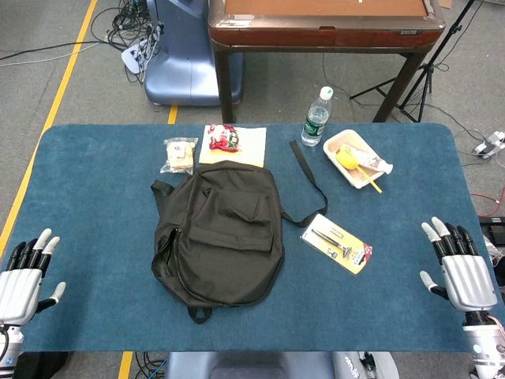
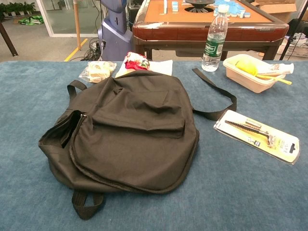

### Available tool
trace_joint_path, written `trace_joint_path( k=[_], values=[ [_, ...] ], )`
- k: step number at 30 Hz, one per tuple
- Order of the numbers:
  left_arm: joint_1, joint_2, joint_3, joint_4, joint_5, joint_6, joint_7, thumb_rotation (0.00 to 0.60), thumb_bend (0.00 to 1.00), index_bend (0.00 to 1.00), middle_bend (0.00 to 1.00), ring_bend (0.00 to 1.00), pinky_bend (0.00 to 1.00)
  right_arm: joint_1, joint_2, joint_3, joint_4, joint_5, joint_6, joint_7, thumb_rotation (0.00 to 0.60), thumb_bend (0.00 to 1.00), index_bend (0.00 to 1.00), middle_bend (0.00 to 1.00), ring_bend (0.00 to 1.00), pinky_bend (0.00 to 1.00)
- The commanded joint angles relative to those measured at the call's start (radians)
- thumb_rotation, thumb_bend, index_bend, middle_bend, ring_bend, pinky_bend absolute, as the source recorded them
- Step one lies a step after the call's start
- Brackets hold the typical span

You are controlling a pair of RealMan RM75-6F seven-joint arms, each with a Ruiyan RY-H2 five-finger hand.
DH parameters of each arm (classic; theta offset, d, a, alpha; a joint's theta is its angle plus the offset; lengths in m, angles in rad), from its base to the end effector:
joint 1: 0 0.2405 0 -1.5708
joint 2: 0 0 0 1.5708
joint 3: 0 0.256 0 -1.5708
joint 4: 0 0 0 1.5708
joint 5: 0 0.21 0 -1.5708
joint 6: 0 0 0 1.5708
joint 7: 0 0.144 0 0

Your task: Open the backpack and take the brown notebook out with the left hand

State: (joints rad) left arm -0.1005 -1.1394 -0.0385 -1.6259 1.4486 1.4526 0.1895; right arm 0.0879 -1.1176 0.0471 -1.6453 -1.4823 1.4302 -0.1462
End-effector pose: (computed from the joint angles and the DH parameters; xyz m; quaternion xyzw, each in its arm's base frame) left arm -0.3130 0.1829 0.1480 -0.6208 -0.3605 -0.3253 0.6155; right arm -0.3093 -0.1806 0.1496 0.6240 -0.3723 0.3371 0.5987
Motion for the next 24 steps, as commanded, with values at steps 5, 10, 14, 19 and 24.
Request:
trace_joint_path(
  k=[5, 10, 14, 19, 24],
  values=[
    [0.004, -0.012, 0.0, 0.016, 0.022, 0.023, -0.021, 0.6, 0.28, 0.0, 0.0, 0.0, 0.02, 0.016, 0.011, -0.015, -0.016, -0.045, -0.015, 0.027, 0.6, 0.26, 0.0, 0.0, 0.0, 0.06],
    [0.008, -0.012, 0.001, 0.017, 0.03, 0.032, -0.029, 0.6, 0.28, 0.0, 0.0, 0.0, 0.02, 0.042, 0.02, -0.032, -0.037, -0.114, -0.032, 0.051, 0.6, 0.26, 0.0, 0.02, 0.0, 0.06],
    [0.01, -0.01, 0.004, 0.014, 0.036, 0.036, -0.033, 0.6, 0.28, 0.0, 0.0, 0.0, 0.02, 0.081, 0.018, -0.047, -0.063, -0.176, -0.071, 0.058, 0.6, 0.26, 0.0, 0.02, 0.0, 0.06],
    [0.013, -0.004, 0.007, 0.009, 0.04, 0.037, -0.034, 0.6, 0.28, 0.0, 0.0, 0.0, 0.02, 0.157, 0.01, -0.068, -0.106, -0.234, -0.178, 0.079, 0.6, 0.26, 0.0, 0.02, 0.0, 0.06],
    [0.017, 0.005, 0.007, 0.001, 0.04, 0.043, -0.032, 0.6, 0.28, 0.0, 0.0, 0.0, 0.02, 0.26, -0.016, -0.079, -0.144, -0.269, -0.332, 0.074, 0.6, 0.26, 0.0, 0.02, 0.0, 0.06]
  ],
)
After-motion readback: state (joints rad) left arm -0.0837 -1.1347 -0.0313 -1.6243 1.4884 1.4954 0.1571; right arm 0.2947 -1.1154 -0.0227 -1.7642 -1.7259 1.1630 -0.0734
